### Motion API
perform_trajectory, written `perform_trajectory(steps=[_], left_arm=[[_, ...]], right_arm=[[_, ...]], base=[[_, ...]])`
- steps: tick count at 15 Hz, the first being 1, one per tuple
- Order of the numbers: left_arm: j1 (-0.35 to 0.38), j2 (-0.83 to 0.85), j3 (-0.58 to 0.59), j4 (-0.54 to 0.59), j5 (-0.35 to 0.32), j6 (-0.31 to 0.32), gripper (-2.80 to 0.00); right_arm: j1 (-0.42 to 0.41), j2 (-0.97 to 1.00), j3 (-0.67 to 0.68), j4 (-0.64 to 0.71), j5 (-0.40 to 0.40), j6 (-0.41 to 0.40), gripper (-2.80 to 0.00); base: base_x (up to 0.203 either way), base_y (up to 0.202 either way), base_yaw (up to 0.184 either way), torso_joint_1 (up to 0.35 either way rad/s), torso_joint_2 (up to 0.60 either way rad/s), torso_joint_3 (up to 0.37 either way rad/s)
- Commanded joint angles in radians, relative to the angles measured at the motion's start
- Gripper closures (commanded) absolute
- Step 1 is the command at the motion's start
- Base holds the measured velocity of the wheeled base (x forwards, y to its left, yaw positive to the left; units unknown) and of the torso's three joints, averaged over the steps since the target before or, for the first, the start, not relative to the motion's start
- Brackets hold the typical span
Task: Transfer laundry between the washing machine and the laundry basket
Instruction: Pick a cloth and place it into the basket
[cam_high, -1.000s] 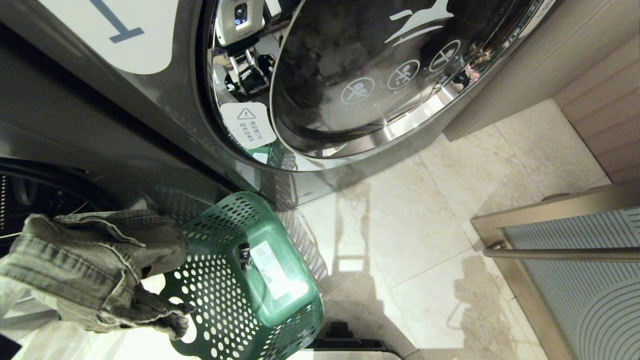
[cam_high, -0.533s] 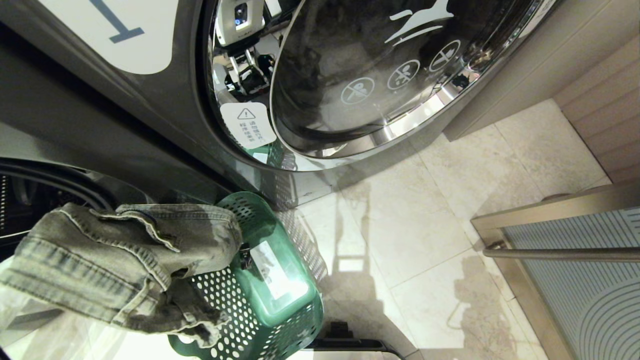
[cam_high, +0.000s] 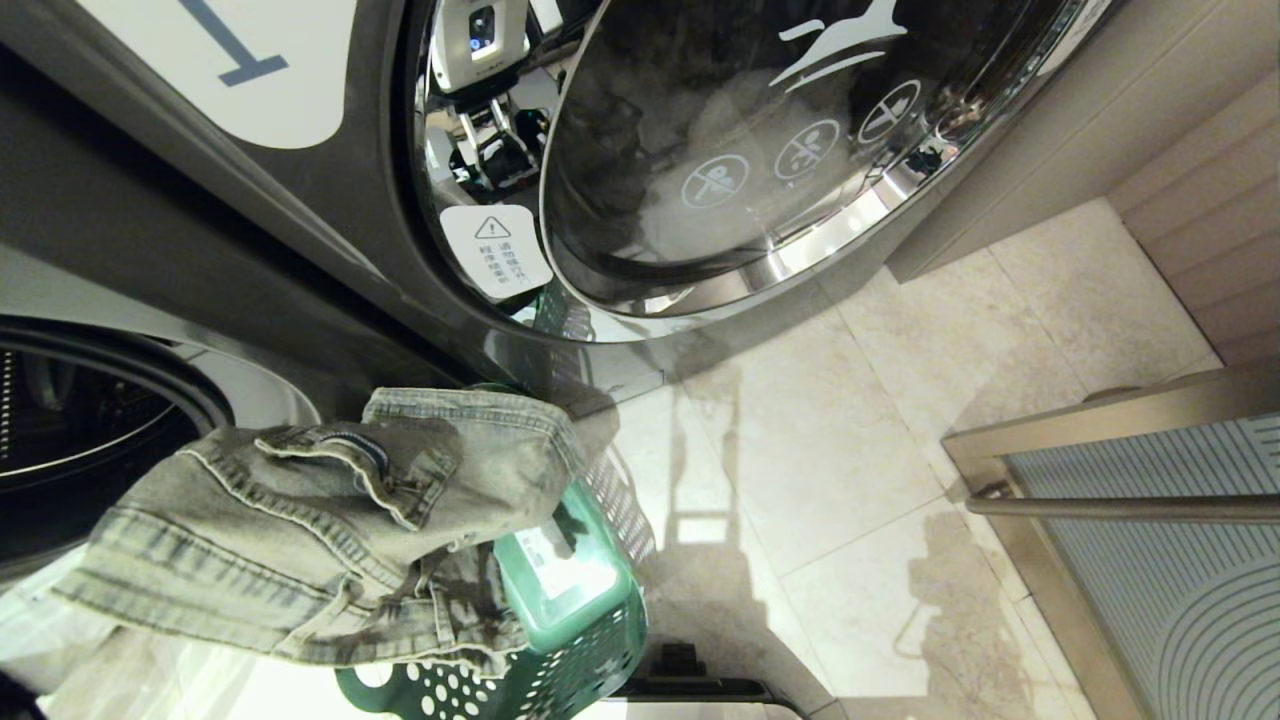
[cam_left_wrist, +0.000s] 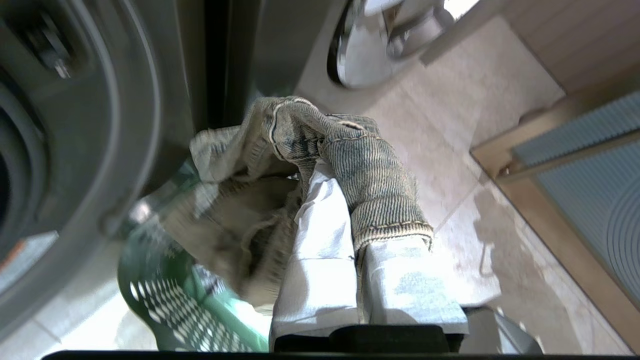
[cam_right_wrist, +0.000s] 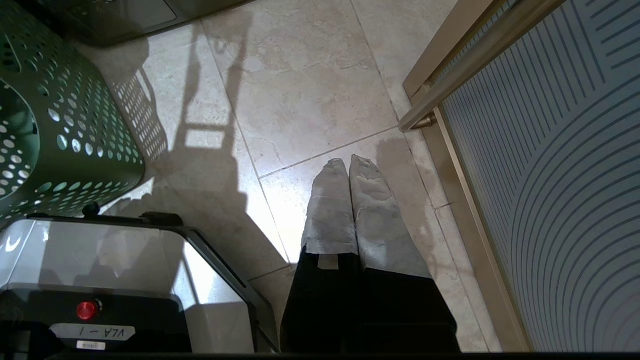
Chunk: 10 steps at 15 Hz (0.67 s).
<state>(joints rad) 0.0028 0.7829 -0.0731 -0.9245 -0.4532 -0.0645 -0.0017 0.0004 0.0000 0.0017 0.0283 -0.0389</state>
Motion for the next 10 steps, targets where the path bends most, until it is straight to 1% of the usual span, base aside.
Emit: perform_trajectory(steps=[1, 5, 10], left_arm=[[0.000, 0.025, 0.030, -0.005, -0.004, 0.010, 0.00], [0.002, 0.021, 0.073, -0.020, -0.003, 0.006, 0.00], [0.002, 0.032, 0.073, -0.025, -0.005, 0.005, 0.00]], right_arm=[[0.000, 0.000, 0.000, 0.000, 0.001, -0.001, 0.00], [0.000, 0.001, 0.000, 0.000, 0.001, -0.001, 0.00], [0.000, 0.000, 0.000, 0.000, 0.001, -0.001, 0.00]], base=[[0.000, 0.000, 0.000, 0.000, 0.00, 0.000], [0.000, 0.000, 0.000, 0.000, 0.00, 0.000], [0.000, 0.000, 0.000, 0.000, 0.00, 0.000]])
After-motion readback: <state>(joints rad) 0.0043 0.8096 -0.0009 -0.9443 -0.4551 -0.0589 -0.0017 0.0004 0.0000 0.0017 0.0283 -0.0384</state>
